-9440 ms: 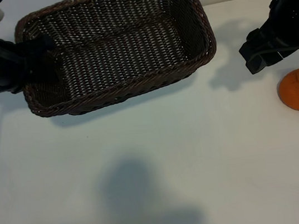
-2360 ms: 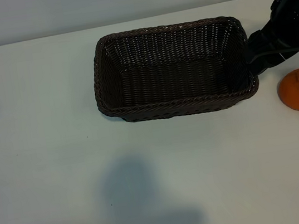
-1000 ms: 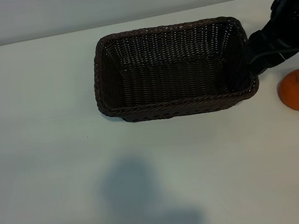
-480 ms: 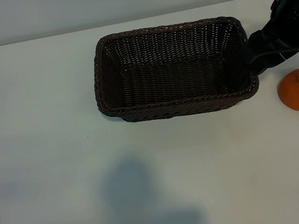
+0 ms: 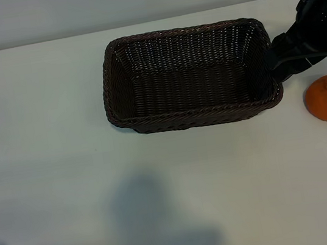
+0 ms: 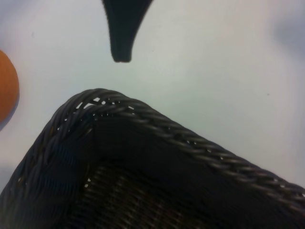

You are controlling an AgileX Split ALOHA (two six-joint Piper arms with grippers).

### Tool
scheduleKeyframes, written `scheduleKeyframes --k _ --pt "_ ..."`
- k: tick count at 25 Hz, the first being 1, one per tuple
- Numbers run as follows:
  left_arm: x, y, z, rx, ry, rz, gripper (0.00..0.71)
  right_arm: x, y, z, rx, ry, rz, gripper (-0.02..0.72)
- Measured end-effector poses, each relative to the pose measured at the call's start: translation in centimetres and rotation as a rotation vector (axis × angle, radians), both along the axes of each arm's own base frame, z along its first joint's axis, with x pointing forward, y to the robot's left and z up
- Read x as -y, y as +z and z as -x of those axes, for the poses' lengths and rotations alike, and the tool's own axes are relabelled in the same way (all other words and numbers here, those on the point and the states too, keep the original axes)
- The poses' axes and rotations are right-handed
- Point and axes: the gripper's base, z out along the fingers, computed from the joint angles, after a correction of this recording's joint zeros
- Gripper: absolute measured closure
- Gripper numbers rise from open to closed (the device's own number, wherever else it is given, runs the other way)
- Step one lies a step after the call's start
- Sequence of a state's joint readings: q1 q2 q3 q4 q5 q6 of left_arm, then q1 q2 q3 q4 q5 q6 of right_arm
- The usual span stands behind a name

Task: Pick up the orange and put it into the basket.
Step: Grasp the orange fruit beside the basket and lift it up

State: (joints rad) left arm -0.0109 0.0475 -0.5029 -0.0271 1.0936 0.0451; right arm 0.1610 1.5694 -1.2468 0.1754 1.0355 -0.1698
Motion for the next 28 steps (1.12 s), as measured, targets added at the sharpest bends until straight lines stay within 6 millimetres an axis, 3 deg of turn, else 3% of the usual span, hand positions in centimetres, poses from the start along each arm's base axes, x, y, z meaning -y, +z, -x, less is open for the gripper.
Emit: scheduleKeyframes --k 22,28 --pt "-0.03 -0.1 0.55 0.04 0.0 -0.002 0.116 0.0 0.01 -0.04 0.004 -0.004 -0.001 0.109" --pt "-0.04 -0.12 0.78 0.055 0.0 -0.002 0.116 0.54 -0.02 -0.25 0.016 -0.075 0.041 0.109"
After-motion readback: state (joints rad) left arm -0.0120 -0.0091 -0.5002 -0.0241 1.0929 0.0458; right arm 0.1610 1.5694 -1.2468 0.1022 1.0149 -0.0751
